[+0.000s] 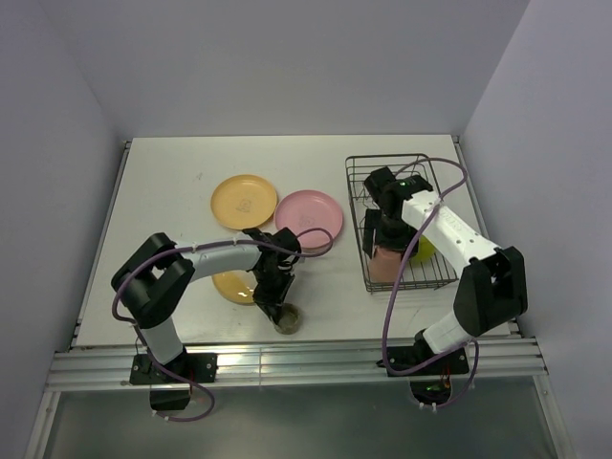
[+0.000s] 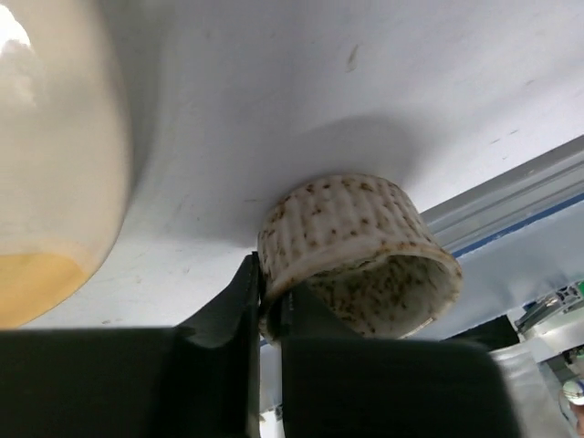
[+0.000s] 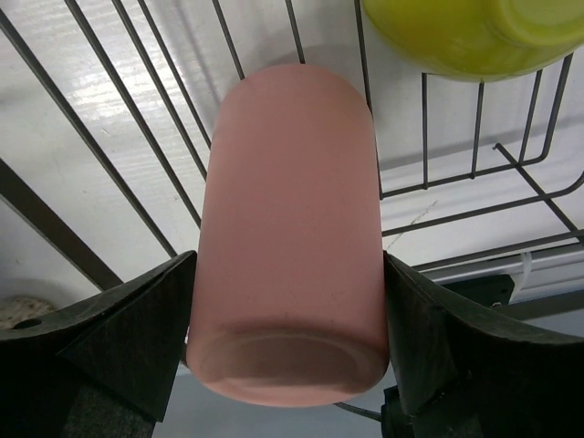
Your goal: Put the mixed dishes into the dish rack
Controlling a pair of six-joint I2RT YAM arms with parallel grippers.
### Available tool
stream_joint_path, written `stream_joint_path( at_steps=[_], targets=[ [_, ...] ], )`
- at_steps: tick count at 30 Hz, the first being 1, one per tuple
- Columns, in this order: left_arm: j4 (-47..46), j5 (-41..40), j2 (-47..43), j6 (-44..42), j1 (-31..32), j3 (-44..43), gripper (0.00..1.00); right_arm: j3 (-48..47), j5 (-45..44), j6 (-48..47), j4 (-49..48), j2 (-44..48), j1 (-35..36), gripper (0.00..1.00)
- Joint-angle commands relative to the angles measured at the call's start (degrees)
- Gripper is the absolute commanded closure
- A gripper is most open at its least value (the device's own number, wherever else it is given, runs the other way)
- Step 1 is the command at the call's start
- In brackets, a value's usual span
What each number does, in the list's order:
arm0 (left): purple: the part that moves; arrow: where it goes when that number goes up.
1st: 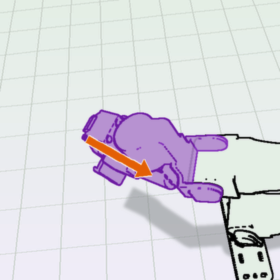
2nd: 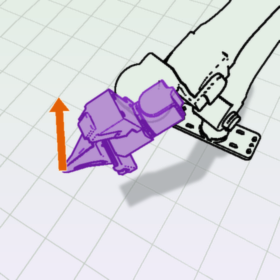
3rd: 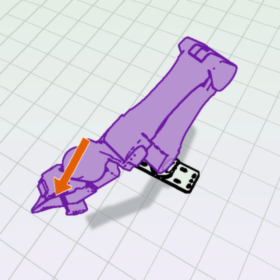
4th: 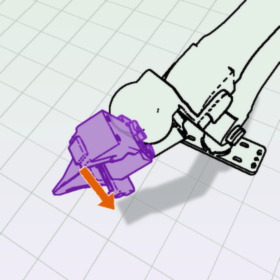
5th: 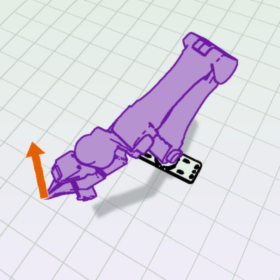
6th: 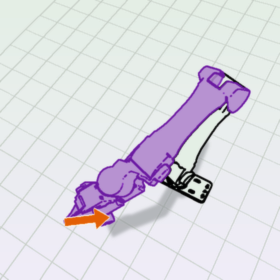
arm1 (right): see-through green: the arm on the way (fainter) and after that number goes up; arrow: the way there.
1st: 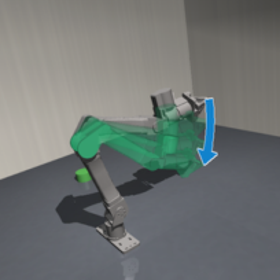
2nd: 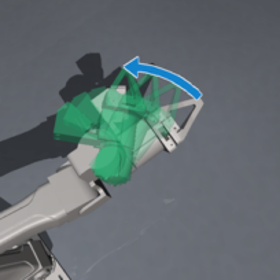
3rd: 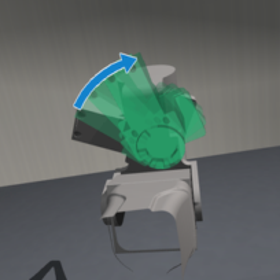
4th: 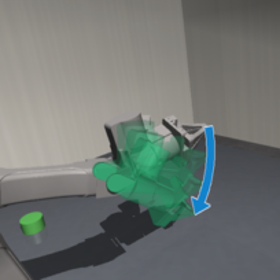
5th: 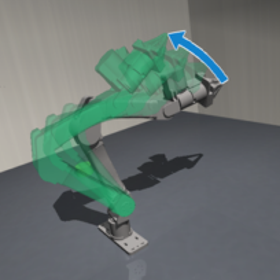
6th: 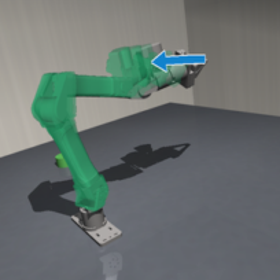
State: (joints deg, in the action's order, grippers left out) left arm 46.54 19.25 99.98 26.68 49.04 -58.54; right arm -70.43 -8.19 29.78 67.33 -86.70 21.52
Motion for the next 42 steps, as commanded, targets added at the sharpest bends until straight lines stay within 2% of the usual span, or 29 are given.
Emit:
stream_joint_path(
  at_steps=[1, 5, 10, 16, 18, 20, 22, 25, 27, 30, 33, 35, 40, 41, 42],
  targets=[
    [-1.02, -2.97, 0.74, -1.10, 0.53, -2.62, 1.00, -3.39, -2.45, 1.07, 0.87, 3.02, 0.45, 0.15],
    [1.26, -6.85, -1.89, -1.45, 0.45, -5.52, 1.00, -4.45, -3.77, 1.16, 2.19, 4.42, 0.19, 0.15],
    [5.74, -9.40, -7.17, -2.15, -1.83, -13.69, 1.00, -6.47, -2.80, 1.16, 4.21, 6.10, -0.16, 0.14],
    [7.77, -2.03, -10.86, -0.40, -9.92, -27.04, 1.00, -14.45, -2.98, 1.51, 9.13, 6.72, -0.16, 0.15],
    [6.37, 1.82, -11.82, 0.48, -11.68, -31.62, 1.00, -20.60, -1.75, 1.16, 10.97, 5.93, -0.16, 0.15],
    [4.36, 4.47, -12.53, 0.92, -13.34, -34.60, 1.00, -28.42, 0.70, 0.72, 12.21, 4.00, -0.16, 0.15],
    [2.34, 9.65, -13.67, 1.88, -15.10, -35.32, 1.00, -32.90, 7.89, 0.02, 11.69, 2.68, -0.16, 0.16],
    [-4.51, 19.12, -15.61, 5.22, -18.62, -33.92, 1.00, -38.81, 22.73, 0.80, 6.71, 0.65, -0.16, 0.16],
    [-8.37, 22.40, -15.96, 7.42, -20.03, -33.74, 1.00, -37.33, 34.56, 1.94, 2.04, 1.26, -0.16, 0.17],
    [-13.56, 28.55, -15.44, 10.67, -21.00, -33.92, 1.00, -29.78, 45.22, 6.67, -9.65, 4.42, -0.42, 0.18],
    [-18.66, 34.18, -14.21, 16.37, -22.23, -33.39, 1.00, -24.23, 51.41, 9.67, -20.11, 6.62, -0.60, 0.18],
    [-25.60, 38.21, -13.50, 22.06, -22.75, -32.08, 1.00, -22.21, 55.11, 12.14, -26.42, 7.59, -0.69, 0.18],
    [-38.95, 41.22, -12.35, 33.15, -22.93, -29.53, 1.00, -21.32, 57.58, 14.77, -32.96, 8.03, -0.69, 0.18],
    [-49.34, 41.83, -12.79, 39.88, -23.28, -26.04, 1.00, -21.32, 56.97, 15.22, -34.18, 8.29, -0.86, 0.19],
    [-55.80, 42.88, -13.84, 44.56, -23.63, -23.66, 1.00, -21.32, 56.44, 15.48, -34.28, 8.65, -1.04, 0.19]
  ],
)
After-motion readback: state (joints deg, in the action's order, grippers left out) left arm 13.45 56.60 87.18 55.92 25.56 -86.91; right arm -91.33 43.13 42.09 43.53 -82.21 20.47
